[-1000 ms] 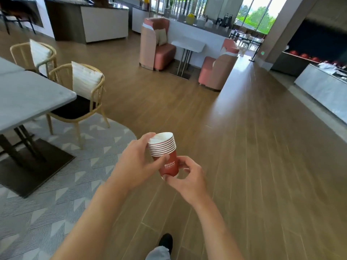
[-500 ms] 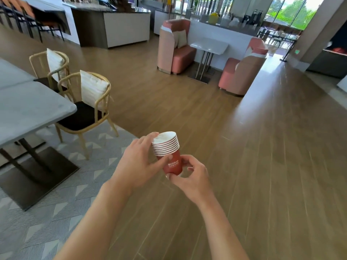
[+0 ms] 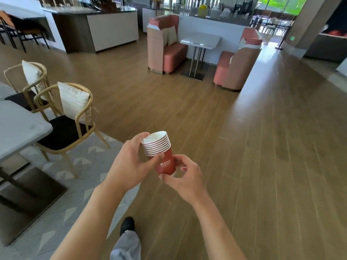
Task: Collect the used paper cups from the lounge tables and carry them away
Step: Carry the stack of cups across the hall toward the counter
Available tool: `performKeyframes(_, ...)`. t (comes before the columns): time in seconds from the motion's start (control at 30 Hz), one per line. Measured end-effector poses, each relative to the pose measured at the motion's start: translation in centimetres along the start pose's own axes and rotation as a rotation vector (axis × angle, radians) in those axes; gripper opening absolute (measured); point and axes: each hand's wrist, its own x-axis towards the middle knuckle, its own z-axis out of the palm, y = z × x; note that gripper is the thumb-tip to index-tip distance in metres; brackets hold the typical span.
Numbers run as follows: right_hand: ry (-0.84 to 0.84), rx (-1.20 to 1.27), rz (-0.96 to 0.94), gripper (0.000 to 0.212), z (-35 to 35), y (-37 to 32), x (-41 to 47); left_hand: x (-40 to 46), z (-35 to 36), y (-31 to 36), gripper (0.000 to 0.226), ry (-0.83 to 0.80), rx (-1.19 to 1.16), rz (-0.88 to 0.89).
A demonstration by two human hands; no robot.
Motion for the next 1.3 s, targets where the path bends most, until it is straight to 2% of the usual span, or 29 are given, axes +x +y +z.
performKeyframes(0.27,0.058,-0.028,0.045,0.049,1.7,1.7,11.5,12.5,0.9,-4.3,0.069,-0.049,0.014,0.036)
performKeyframes(0.47,0.059,-0.037,0.074,0.051,4.6,0.1,22.3,23.5,-1.6,-7.9,0.07,-0.037,0.096,0.056)
performKeyframes(0.63,0.049,-0.03,0.051,0.055,8.2,-2.0,31.2,31.8,-4.8,-11.4,0.073,0.001,0.153,0.0)
performKeyframes(0.8,0.014,-0.042,0.037,0.056,11.2,-2.8,37.0,36.8,-7.1,-14.4,0.086,0.03,0.192,-0.03)
performKeyframes(0.93,0.014,-0.029,0.013,0.053,12.3,-2.6,41.2,39.8,-7.4,-16.3,0.086,0.05,0.171,-0.058)
performKeyframes(1.1,-0.024,-0.028,-0.014,0.053,13.2,-1.6,46.7,44.3,-6.7,-18.5,0.065,0.028,0.053,-0.087)
performKeyframes(1.3,-0.089,0.006,-0.043,0.052,12.7,0.4,55.5,51.5,-5.1,-19.6,0.056,0.058,0.085,-0.109)
